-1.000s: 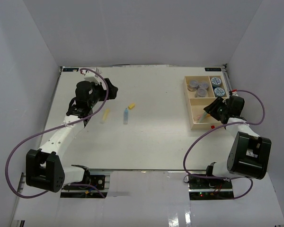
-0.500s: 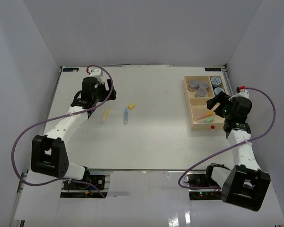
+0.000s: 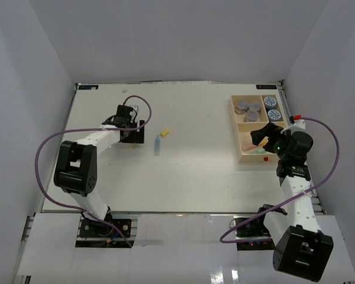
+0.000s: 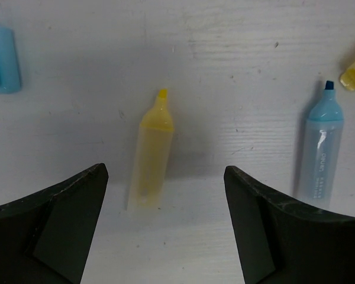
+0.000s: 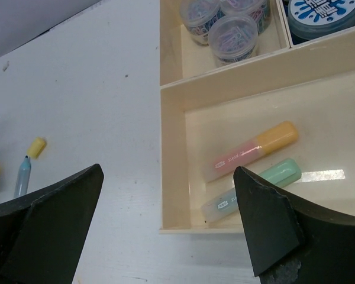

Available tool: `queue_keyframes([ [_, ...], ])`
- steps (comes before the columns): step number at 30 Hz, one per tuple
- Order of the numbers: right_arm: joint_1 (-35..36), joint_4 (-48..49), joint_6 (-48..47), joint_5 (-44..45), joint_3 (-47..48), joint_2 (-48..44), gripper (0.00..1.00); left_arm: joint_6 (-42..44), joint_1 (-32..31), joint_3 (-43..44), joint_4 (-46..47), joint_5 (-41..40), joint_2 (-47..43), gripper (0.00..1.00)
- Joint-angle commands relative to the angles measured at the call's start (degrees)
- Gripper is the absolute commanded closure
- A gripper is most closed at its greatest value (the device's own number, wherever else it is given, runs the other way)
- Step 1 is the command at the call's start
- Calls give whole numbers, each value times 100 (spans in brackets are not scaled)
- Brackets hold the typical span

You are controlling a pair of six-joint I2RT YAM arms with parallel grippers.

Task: Sort the stationery into containers
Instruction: Pick up the pen from the center of the board.

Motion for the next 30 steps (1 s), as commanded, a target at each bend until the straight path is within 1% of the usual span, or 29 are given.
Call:
queue_keyframes([
  [1,23,363,-57,-224,-112,-23,3,169,9,174,-166,-54,12,10],
  [5,32,390,-65,-250,-148,-5,3,204,53,201,-236,33,320,16],
  [9,40,416,-65,-285,-156,21,3,169,80,253,-351,112,417,23],
  [12,32,434,-57,-312,-156,38,3,151,80,271,-412,200,443,24],
  [15,40,443,-48,-321,-165,47,3,134,80,315,-448,376,505,30],
  [16,32,443,-39,-330,-165,56,3,125,88,350,-482,420,540,35],
  [19,32,460,-48,-338,-165,65,3,99,71,394,-570,464,575,43],
  [21,40,452,-39,-356,-156,82,3,55,71,420,-588,464,549,43],
  [22,32,469,-39,-365,-148,82,3,-15,71,412,-606,665,523,43],
  [23,32,460,-39,-365,-130,91,3,-33,80,385,-606,693,479,43],
  [27,32,487,-39,-408,-156,109,3,-77,80,245,-702,684,444,44],
  [30,32,504,-21,-514,-174,118,3,-130,80,192,-720,728,417,50],
])
